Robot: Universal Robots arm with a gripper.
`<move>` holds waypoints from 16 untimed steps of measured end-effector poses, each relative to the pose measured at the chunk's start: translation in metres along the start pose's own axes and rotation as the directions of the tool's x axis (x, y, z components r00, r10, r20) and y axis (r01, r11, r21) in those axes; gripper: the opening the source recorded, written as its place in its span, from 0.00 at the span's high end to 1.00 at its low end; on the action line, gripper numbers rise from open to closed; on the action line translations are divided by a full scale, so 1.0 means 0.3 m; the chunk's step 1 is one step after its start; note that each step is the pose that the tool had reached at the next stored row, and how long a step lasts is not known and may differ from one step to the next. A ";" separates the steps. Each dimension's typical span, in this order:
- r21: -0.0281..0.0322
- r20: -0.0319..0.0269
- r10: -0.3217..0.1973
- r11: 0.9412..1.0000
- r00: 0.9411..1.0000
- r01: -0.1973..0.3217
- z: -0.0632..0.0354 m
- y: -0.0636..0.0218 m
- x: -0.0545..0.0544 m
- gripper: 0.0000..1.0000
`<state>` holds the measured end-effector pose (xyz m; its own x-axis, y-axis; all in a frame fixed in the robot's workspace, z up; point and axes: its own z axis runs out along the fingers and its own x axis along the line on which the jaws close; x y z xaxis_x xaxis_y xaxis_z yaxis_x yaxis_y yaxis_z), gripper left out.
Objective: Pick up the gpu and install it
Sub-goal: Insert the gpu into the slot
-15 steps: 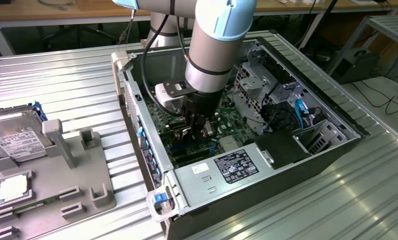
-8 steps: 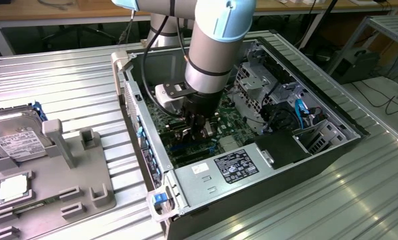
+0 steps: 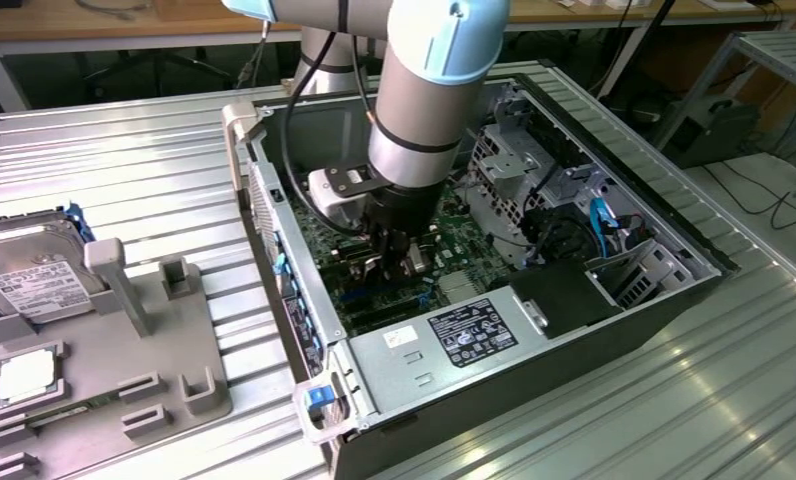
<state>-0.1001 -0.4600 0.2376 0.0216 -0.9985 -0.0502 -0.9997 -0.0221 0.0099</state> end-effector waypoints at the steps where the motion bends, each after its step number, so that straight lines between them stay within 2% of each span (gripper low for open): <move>1: 0.000 0.000 0.000 1.000 1.000 0.000 0.000 0.001 0.000 0.72; 13: 0.002 0.000 0.000 1.000 1.000 0.000 0.001 0.008 0.000 0.72; 16: 0.004 0.000 0.000 1.000 1.000 0.000 0.001 0.009 0.000 0.72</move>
<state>-0.1028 -0.4600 0.2372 0.0218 -0.9985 -0.0500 -0.9997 -0.0221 0.0063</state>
